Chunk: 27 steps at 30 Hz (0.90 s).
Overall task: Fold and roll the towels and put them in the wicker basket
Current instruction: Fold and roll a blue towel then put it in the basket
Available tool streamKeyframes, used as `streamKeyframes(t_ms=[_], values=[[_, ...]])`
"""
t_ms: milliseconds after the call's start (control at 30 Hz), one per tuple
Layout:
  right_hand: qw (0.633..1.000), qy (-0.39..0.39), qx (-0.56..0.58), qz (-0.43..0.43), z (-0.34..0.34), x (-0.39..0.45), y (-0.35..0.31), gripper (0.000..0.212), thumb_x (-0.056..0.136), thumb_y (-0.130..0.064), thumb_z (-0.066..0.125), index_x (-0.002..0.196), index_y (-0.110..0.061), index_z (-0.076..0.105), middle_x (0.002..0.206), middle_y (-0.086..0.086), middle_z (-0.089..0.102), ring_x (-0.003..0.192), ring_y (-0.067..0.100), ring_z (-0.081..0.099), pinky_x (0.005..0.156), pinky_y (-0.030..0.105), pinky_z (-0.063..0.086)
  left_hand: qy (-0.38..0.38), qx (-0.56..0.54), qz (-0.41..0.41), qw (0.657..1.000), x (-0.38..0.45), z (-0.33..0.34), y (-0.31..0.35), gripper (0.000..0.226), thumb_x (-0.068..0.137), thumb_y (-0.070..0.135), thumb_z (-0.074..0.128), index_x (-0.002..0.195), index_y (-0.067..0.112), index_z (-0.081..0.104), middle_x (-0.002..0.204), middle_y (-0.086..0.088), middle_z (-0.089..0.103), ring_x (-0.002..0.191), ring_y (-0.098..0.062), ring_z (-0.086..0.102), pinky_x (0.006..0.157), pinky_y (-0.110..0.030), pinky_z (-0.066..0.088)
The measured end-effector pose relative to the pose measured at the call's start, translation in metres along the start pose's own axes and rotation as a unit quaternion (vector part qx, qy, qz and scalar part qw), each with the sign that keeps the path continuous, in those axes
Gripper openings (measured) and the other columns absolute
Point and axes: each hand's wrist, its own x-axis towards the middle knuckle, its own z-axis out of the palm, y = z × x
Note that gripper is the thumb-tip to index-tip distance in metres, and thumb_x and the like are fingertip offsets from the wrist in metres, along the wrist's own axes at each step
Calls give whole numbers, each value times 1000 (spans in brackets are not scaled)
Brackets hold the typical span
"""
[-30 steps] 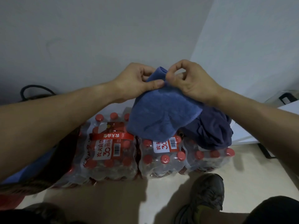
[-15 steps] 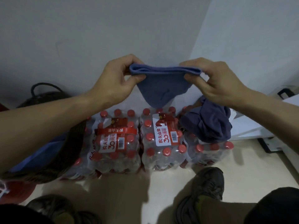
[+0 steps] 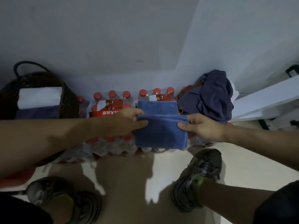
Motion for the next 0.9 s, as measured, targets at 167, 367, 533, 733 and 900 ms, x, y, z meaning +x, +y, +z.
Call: streamKeyframes(t_ms=[167, 367, 533, 733, 900], values=[[981, 192, -22, -18, -5, 41, 2, 31, 96, -36, 59, 108, -8, 68, 99, 18, 73, 88, 28, 71, 83, 42, 58, 106, -43, -93, 989, 46, -12, -16, 19, 93, 42, 59, 82, 26, 60, 67, 6, 65, 58, -5, 61, 50, -13, 42], [952, 265, -109, 109, -23, 81, 13, 42, 83, -42, 75, 89, -1, 72, 82, 11, 75, 64, 17, 65, 60, 25, 53, 129, 11, -163, 978, 94, -10, -30, 28, 92, 47, 58, 83, 20, 58, 77, 0, 64, 69, -12, 59, 56, -23, 44], [940, 241, -214, 116, -26, 80, 17, 46, 87, -48, 68, 75, -3, 67, 63, 5, 69, 58, 20, 64, 60, 33, 52, 154, 79, -151, 973, 98, -11, -32, 37, 90, 43, 63, 102, 12, 46, 80, -1, 56, 71, -15, 54, 59, -29, 41], [878, 179, -356, -266, -10, 56, -3, 25, 85, -38, 71, 93, -18, 59, 88, -10, 49, 78, 8, 48, 71, 29, 45, 219, 186, 239, 928, 68, 8, -23, 16, 84, 23, 69, 91, 10, 62, 92, -6, 60, 83, -9, 50, 78, -27, 46], [853, 53, -453, -254, 12, 42, 11, 53, 72, -46, 82, 108, -10, 67, 104, 7, 59, 92, 25, 55, 83, 38, 46, 59, 205, 242, 947, 36, 30, -28, 29, 83, 39, 73, 98, 16, 65, 95, 2, 64, 80, -4, 52, 78, -19, 46]])
